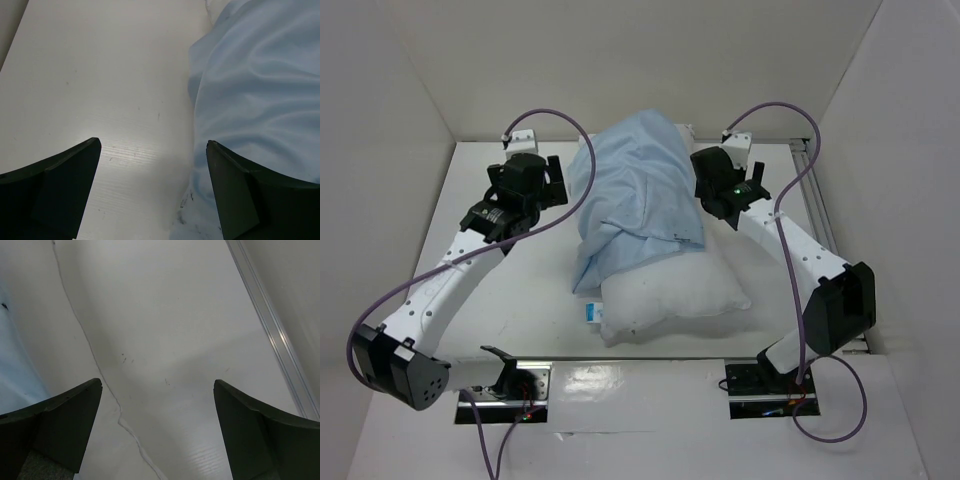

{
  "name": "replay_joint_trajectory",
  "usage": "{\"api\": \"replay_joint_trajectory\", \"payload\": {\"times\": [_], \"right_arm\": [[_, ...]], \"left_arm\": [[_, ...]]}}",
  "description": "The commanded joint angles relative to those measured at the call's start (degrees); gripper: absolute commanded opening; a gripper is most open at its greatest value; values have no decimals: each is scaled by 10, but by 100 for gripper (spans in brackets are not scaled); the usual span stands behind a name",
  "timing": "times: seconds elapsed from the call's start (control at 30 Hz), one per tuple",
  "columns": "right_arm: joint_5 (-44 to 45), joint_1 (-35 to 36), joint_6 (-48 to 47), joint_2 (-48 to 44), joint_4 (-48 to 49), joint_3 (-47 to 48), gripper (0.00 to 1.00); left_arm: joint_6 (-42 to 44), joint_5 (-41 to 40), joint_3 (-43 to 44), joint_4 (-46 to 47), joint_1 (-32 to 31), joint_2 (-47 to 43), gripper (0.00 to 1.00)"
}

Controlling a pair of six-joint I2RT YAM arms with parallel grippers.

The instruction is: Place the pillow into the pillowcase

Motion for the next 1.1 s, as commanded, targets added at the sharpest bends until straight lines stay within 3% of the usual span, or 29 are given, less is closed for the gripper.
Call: {"api": "replay_joint_trajectory", "payload": {"times": [0.0,0.33,0.5,0.7,0.87,1.0,1.07], "right_arm": [[6,-2,21,4,-24,33,100],[-80,-2,4,-52,-18,28,100],[-139,-2,-1,-100,-54,21,100],[-278,-2,-1,-162,-55,4,100],[-428,-2,-6,-160,-24,-8,100],[-465,11,-1,-115,-6,5,100],[-465,28,-1,-104,4,24,100]], "left_arm": [[-14,15,27,-4,-2,-2,100],[-9,86,65,-17,-2,19,100],[4,160,101,-25,-2,52,100],[16,212,126,-25,-2,104,100],[10,283,119,-6,14,150,100],[-13,359,87,-6,33,155,100],[-21,359,62,6,41,138,100]]}}
